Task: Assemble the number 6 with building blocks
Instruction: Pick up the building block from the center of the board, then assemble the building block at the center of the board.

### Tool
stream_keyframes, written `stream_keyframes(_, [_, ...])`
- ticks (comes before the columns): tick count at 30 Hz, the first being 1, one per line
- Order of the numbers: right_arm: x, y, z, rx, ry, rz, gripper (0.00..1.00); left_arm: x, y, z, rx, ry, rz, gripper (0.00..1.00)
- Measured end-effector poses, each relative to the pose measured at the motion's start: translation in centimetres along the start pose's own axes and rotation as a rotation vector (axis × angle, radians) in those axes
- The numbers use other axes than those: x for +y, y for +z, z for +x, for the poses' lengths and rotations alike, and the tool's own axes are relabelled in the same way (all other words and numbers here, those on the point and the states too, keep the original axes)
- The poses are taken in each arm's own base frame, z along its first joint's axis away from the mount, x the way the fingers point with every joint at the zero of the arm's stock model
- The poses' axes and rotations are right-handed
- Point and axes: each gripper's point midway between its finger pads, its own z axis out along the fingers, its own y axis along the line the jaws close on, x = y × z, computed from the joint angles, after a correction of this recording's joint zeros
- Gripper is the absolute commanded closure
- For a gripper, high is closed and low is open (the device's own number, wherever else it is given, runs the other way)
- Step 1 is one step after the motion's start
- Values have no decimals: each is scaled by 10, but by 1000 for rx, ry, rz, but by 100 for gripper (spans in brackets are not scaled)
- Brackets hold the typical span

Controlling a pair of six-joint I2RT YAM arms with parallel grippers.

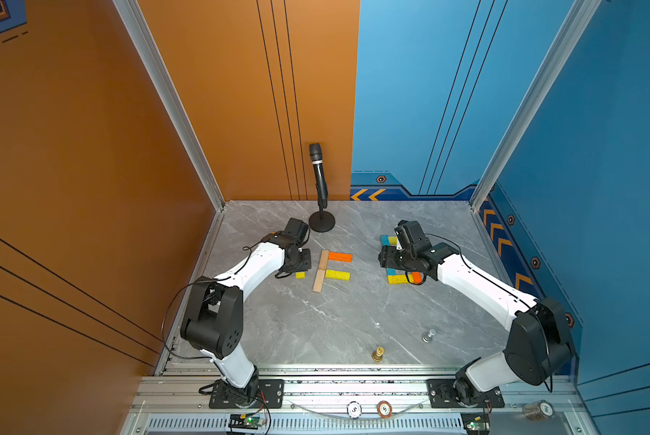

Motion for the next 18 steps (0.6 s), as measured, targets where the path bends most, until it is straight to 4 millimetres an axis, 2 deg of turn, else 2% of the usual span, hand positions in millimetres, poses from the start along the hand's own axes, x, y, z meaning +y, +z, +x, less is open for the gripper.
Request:
stream_keyframes(5, [-17,-3,3,-5,45,20,29,-50,-11,28,15,75,61,70])
stream_keyframes(10, [-26,-10,2,-22,72,24,29,-91,-10,64,58,143,93,70])
stream_keyframes(14, [-28,-16,2,-35,78,20,29,-109,-1,90,96,182,83,70])
stream_keyframes(18, [-29,-17,3,-35,79,20,28,-117,10,107,125,205,58,70])
